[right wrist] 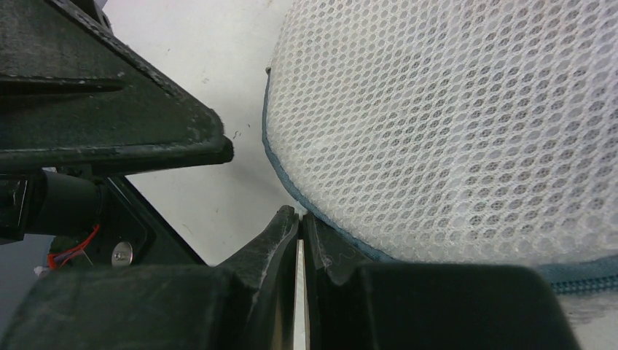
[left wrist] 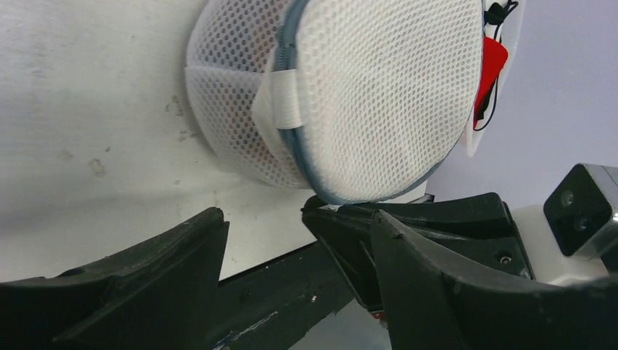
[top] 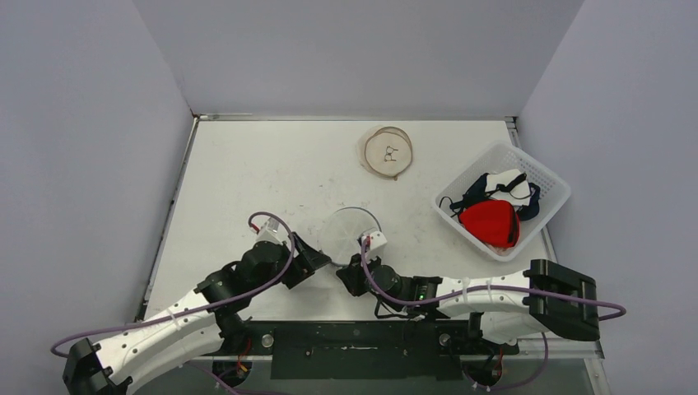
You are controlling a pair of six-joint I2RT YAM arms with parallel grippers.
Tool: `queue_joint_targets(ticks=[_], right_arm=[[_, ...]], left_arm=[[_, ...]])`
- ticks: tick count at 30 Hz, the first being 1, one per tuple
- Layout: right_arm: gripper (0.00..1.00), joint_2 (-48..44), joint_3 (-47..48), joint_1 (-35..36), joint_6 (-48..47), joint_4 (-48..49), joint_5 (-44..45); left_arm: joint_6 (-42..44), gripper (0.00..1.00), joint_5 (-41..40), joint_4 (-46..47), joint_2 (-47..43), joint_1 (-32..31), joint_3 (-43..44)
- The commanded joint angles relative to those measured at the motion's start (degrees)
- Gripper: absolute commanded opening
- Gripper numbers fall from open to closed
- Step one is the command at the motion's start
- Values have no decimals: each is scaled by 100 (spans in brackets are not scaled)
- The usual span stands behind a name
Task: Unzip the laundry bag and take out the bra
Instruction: Unzip the laundry bag at the center of the board.
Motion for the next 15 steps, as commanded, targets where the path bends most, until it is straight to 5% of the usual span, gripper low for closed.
queue_joint_targets(ticks=[1, 6, 15], right_arm=[[5, 133, 302, 46, -112, 320, -81], [5, 194, 387, 72, -127, 228, -109], [5, 132, 365, 141, -126, 211, -97]], left_arm=[[-250, 64, -81, 1213, 502, -147, 152], [-274, 46, -124, 1513, 893, -147, 190], [-274, 36, -177, 1636, 1231, -28, 129]])
